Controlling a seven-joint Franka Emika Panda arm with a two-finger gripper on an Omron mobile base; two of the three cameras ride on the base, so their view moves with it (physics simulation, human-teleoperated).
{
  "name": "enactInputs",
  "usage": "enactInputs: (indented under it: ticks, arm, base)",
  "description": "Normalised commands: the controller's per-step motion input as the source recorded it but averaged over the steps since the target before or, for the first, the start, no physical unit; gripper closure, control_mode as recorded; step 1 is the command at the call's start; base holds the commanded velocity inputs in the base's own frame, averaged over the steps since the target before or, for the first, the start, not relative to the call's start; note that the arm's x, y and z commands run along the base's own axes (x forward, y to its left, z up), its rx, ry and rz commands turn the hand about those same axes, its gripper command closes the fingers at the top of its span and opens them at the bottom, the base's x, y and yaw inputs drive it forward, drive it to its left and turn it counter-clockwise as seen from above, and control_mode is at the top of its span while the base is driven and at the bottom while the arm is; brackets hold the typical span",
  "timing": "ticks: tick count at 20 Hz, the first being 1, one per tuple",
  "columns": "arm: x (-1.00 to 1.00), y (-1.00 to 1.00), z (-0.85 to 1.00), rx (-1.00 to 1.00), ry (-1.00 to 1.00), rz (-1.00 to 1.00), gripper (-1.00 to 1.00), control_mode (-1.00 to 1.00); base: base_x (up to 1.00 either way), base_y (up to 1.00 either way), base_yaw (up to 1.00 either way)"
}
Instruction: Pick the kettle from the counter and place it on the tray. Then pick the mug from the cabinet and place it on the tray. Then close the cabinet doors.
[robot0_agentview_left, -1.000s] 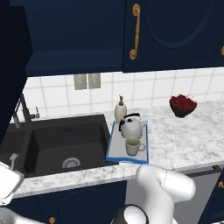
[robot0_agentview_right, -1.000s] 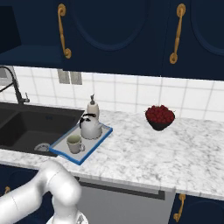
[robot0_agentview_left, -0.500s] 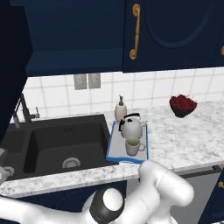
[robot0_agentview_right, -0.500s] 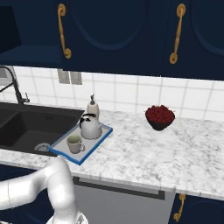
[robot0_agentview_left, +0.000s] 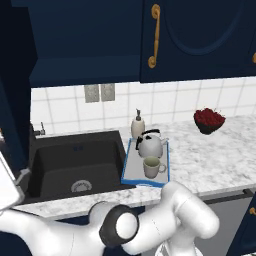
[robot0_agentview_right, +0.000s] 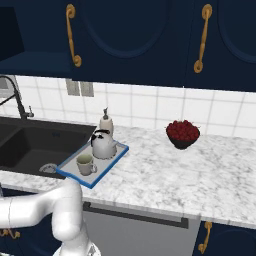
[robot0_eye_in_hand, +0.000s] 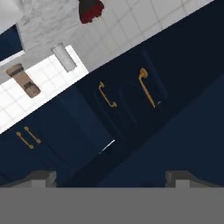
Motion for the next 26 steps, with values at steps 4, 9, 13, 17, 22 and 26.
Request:
enactInputs:
  ticks: [4,9,13,17,22,26]
  arm:
    - [0.69,-0.78,0.05,0.21,0.00,0.00,-1.00,-1.00]
    - [0.89,-0.76,0.00,0.18,0.00,0.07,-1.00,-1.00]
    - [0.93,-0.75,0.00,0.15,-0.04,0.14,-1.00,-1.00]
    - [0.97,-0.74,0.00,0.17,-0.04,0.15,-1.00,-1.00]
    - [0.99,-0.75,0.00,0.20,-0.06,0.16,-1.00,-1.00]
    - [1.00,-0.66,0.00,0.21,-0.07,0.18,-1.00,-1.00]
  base:
    - [0.00,0.00,0.00]
    - [0.00,0.00,0.00]
    - [0.00,0.00,0.00]
    - [0.00,0.00,0.00]
    - [0.00,0.00,0.00]
    - [0.00,0.00,0.00]
